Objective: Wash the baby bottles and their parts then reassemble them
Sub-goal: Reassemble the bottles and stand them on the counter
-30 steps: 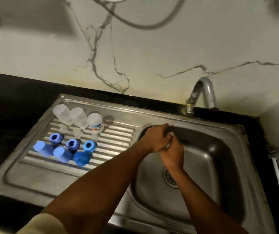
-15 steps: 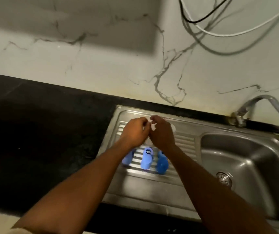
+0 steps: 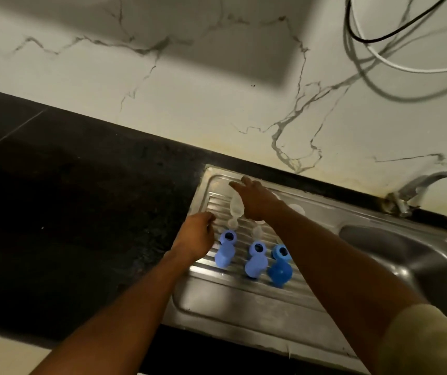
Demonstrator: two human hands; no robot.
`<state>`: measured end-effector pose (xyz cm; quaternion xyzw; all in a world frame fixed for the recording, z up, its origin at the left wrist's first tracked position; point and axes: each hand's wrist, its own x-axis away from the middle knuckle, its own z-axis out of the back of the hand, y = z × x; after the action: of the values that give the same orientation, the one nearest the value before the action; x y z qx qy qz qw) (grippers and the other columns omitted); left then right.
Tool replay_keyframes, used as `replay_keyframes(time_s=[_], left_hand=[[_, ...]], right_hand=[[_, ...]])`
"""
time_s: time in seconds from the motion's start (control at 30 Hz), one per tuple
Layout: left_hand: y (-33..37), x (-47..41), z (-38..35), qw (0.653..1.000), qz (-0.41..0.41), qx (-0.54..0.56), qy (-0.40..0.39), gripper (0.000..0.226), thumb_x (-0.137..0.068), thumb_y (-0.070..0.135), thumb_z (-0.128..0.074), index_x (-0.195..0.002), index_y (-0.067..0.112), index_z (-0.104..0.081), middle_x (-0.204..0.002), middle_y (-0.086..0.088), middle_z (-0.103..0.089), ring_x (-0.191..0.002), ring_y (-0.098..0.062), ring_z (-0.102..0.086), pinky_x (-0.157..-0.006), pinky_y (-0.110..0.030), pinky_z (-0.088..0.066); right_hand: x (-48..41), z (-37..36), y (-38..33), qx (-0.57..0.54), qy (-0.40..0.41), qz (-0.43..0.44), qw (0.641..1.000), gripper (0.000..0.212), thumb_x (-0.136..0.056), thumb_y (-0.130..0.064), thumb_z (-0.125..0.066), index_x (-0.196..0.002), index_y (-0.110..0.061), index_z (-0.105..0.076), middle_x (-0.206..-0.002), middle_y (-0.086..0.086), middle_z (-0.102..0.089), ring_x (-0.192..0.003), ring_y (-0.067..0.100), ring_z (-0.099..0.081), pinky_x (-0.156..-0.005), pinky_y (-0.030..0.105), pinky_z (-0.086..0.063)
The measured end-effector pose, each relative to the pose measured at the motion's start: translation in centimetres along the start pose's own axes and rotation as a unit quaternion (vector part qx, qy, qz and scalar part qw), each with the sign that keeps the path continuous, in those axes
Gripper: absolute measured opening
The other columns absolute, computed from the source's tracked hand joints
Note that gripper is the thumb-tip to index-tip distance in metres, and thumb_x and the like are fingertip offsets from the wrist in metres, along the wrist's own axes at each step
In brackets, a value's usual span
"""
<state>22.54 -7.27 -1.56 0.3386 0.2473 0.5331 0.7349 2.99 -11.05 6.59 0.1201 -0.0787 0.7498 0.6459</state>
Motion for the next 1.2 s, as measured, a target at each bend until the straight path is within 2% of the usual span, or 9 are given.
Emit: replay_keyframes(time_s=[0.17,0.4,0.53,0.7,0.8,0.87,0.93,1.1,1.2], left_hand=[[0.9,-1.5,-0.9,0.998,0.005,-0.007,-0.060,0.033,-0.090,0.006,-0.060,-0.122,0.003,-0.069,-0.118,-0.018,-0.069,-0.110,-0.032,-0.065,-0.090,-0.024,-0.043],[1.7,-2.3,-3.4,0.995,0.074,-0.023,-0.068,0.030,-0.089,0.026,-0.074,-0.114,0.009,-0.071,-0.091,-0.008,-0.071,-0.084,-0.019,-0.064,-0.073,-0.021,-0.039],[1.9,-2.6,-3.8,0.989,0.125,0.005,-0.081,0.045,-0.084,0.033,-0.081,-0.120,0.011,-0.066,-0.098,-0.006,-0.071,-0.086,-0.014,-0.061,-0.079,-0.023,-0.044],[1.8,-3.5,-3.3,0.985,0.143,0.019,-0.090,0.021,-0.076,0.017,-0.086,-0.086,0.011,-0.068,-0.093,-0.010,-0.074,-0.092,-0.023,-0.069,-0.084,-0.032,-0.054],[1.9,-3.6,-3.1,0.985,0.143,-0.003,-0.099,0.015,-0.079,0.013,-0.082,-0.081,0.014,-0.067,-0.090,-0.006,-0.073,-0.087,-0.017,-0.066,-0.076,-0.025,-0.047],[1.7,-3.7,-3.3,0.985,0.143,-0.010,-0.097,0.010,-0.080,0.013,-0.080,-0.082,0.014,-0.071,-0.093,-0.005,-0.074,-0.091,-0.017,-0.067,-0.077,-0.024,-0.047],[1.8,-3.7,-3.3,0.986,0.141,-0.018,-0.093,0.009,-0.080,0.014,-0.080,-0.087,0.012,-0.075,-0.094,-0.002,-0.075,-0.093,-0.017,-0.068,-0.078,-0.024,-0.047],[1.2,-3.4,-2.9,0.987,0.148,0.001,-0.069,0.015,-0.079,0.015,-0.081,-0.093,0.011,-0.079,-0.096,-0.003,-0.076,-0.094,-0.018,-0.070,-0.083,-0.028,-0.054],[0.5,-3.2,-2.3,0.990,0.137,0.012,-0.043,0.012,-0.079,0.011,-0.080,-0.090,0.010,-0.080,-0.097,-0.003,-0.077,-0.096,-0.016,-0.069,-0.081,-0.022,-0.049]], right_hand=[[0.0,0.0,0.5,-0.007,0.041,0.031,0.999,0.072,-0.091,-0.004,-0.063,-0.154,-0.019,-0.032,-0.147,0.014,-0.044,-0.129,0.031,-0.049,-0.099,0.038,-0.046],[-0.1,-1.0,1.1,-0.027,0.051,0.054,0.997,0.072,-0.087,-0.006,-0.069,-0.150,-0.020,-0.038,-0.139,0.014,-0.049,-0.123,0.030,-0.055,-0.098,0.040,-0.051],[-0.2,-0.9,1.5,-0.027,0.055,0.062,0.996,0.074,-0.087,-0.007,-0.071,-0.151,-0.020,-0.036,-0.140,0.014,-0.049,-0.123,0.030,-0.055,-0.096,0.039,-0.052],[0.0,-0.4,1.5,-0.003,0.056,0.078,0.995,0.084,-0.087,-0.011,-0.073,-0.156,-0.023,-0.027,-0.156,0.013,-0.033,-0.139,0.033,-0.040,-0.104,0.041,-0.046],[-0.1,0.1,1.0,0.069,0.101,0.137,0.983,0.072,-0.091,-0.010,-0.068,-0.154,-0.021,-0.034,-0.160,0.014,-0.029,-0.148,0.031,-0.026,-0.118,0.043,-0.027],[-0.3,-0.1,0.5,0.124,0.133,0.203,0.962,0.057,-0.092,-0.009,-0.064,-0.146,-0.020,-0.048,-0.159,0.014,-0.033,-0.150,0.031,-0.021,-0.123,0.047,-0.010],[-0.6,-0.6,0.0,0.170,0.149,0.253,0.941,0.037,-0.094,-0.012,-0.058,-0.129,-0.020,-0.065,-0.153,0.012,-0.044,-0.149,0.032,-0.026,-0.122,0.050,-0.003],[-0.7,-2.9,-0.6,0.269,0.184,0.276,0.904,0.035,-0.095,-0.017,-0.044,-0.089,-0.020,-0.079,-0.132,0.002,-0.066,-0.140,0.029,-0.043,-0.123,0.054,-0.006],[-0.4,-3.7,-0.3,0.268,0.219,0.279,0.896,0.009,-0.083,-0.015,-0.070,-0.079,-0.018,-0.078,-0.128,0.002,-0.068,-0.137,0.031,-0.048,-0.120,0.059,-0.021]])
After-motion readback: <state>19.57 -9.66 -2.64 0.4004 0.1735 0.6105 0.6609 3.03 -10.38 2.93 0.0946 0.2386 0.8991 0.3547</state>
